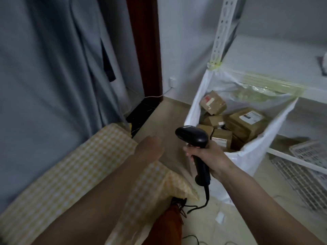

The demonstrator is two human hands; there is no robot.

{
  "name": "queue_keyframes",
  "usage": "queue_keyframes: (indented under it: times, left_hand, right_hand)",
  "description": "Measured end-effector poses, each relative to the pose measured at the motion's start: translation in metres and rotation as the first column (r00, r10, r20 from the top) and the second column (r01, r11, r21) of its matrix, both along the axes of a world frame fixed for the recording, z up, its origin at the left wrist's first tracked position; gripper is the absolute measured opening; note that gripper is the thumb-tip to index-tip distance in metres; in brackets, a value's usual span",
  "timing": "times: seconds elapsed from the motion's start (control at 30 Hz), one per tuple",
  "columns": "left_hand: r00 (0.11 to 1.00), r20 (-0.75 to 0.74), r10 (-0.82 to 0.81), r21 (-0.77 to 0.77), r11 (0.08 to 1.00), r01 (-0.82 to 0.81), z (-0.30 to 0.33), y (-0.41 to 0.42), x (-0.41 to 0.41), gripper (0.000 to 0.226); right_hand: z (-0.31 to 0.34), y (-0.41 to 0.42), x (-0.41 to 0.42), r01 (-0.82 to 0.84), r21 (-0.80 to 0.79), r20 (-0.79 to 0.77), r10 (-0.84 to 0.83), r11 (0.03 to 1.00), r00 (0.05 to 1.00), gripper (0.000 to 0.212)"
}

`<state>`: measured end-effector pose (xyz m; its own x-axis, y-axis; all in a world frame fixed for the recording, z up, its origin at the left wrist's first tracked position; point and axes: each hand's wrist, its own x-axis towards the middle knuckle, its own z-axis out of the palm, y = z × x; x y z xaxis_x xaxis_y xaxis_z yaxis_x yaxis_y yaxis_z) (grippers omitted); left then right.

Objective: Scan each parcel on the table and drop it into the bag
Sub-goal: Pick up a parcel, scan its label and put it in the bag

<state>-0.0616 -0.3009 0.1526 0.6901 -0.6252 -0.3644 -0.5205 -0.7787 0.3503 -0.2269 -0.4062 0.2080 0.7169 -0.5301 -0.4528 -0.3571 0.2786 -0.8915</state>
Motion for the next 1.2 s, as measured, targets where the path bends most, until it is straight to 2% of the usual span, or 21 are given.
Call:
queue_keyframes:
  times: [0.17,0.3,0.43,0.67,0.97,1.07,1.2]
  left_hand:
    - [0.992,-0.047,0.118,0.103,0.988,-0.112,-0.006,0.123,-0.026,0.051]
    - [0.959,-0.007,0.282,0.106,0.954,-0.28,0.003,0.209,-0.045,0.052]
    - [0.899,0.037,0.437,0.119,0.891,-0.438,0.012,0.28,-0.059,0.05]
    - [0.775,0.024,0.631,0.137,0.766,-0.628,0.006,0.401,-0.084,0.05]
    - [0.594,-0.052,0.803,0.156,0.594,-0.789,-0.002,0.576,-0.104,0.048]
    - [0.567,-0.082,0.82,0.19,0.571,-0.799,-0.01,0.634,-0.104,0.052]
    - [0.56,-0.114,0.82,0.208,0.571,-0.794,-0.029,0.705,-0.096,0.054]
  right_hand:
    - [0.01,0.072,-0.002,-0.168,-0.027,0.02,0.169,0.985,0.985,0.011]
    - [0.012,0.127,0.013,-0.32,-0.02,0.015,0.32,0.947,0.947,0.012]
    - [0.009,0.187,0.026,-0.48,-0.003,0.014,0.48,0.877,0.877,0.018]
    - [0.006,0.292,0.045,-0.679,-0.002,0.029,0.679,0.734,0.733,0.018]
    - [-0.004,0.455,0.083,-0.814,0.009,-0.033,0.814,0.58,0.58,0.02]
    - [-0.013,0.511,0.096,-0.827,0.015,-0.07,0.826,0.561,0.559,0.023]
    - [-0.033,0.58,0.115,-0.804,0.049,-0.117,0.803,0.592,0.584,0.025]
